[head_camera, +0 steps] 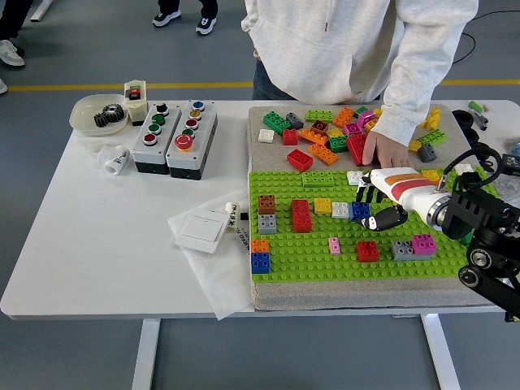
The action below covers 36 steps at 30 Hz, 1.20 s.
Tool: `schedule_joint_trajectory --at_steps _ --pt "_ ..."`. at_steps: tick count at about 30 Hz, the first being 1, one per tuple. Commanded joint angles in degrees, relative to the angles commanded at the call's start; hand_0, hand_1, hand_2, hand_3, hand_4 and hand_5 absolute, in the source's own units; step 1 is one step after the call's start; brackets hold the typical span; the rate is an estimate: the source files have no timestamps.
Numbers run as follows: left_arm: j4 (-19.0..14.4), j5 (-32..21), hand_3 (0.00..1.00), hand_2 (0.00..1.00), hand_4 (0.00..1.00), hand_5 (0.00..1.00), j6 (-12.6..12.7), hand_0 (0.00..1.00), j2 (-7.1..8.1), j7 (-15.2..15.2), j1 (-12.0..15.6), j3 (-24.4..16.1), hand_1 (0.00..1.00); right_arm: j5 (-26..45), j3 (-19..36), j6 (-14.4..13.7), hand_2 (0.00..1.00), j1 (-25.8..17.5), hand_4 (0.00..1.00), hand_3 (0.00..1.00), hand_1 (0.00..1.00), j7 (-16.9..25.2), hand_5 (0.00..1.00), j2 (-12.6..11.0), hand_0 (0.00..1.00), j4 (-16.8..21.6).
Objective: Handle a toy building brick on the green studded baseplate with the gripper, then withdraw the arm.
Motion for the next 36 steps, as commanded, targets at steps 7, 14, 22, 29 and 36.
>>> schedule_joint_trajectory --at_steps 7,14,22,29,36 --pt "0.0 0.0 0.611 0.801 0.644 0.62 0.0 0.747 0.04 0.1 0.0 0.0 0.753 0.5 -4.4 2.7 0.496 2.5 0.787 0.473 0.45 1.1 0.295 -5.5 0.516 5.5" --pt "0.0 0.2 0.611 0.801 0.644 0.62 0.0 0.747 -0.06 0.2 0.1 -0.2 0.752 0.2 -6.0 2.7 0.498 2.4 0.787 0.476 0.451 2.0 0.311 -7.0 0.516 7.6" --pt "0.0 0.4 0.61 0.801 0.644 0.622 -0.1 0.747 -0.13 0.2 0.1 -0.3 0.752 0.3 -7.2 2.8 0.5 2.3 0.789 0.479 0.451 2.5 0.322 -7.0 0.518 7.4" --pt "0.0 0.2 0.612 0.801 0.644 0.622 0.0 0.746 -0.16 0.2 0.0 -0.2 0.752 0.5 -7.7 3.0 0.5 2.5 0.789 0.479 0.452 2.5 0.324 -6.7 0.518 6.9" --pt "-0.1 0.2 0.61 0.801 0.643 0.622 0.0 0.747 -0.18 0.2 0.0 -0.1 0.752 0.7 -7.4 2.9 0.5 2.2 0.794 0.479 0.452 2.5 0.33 -6.2 0.518 5.9"
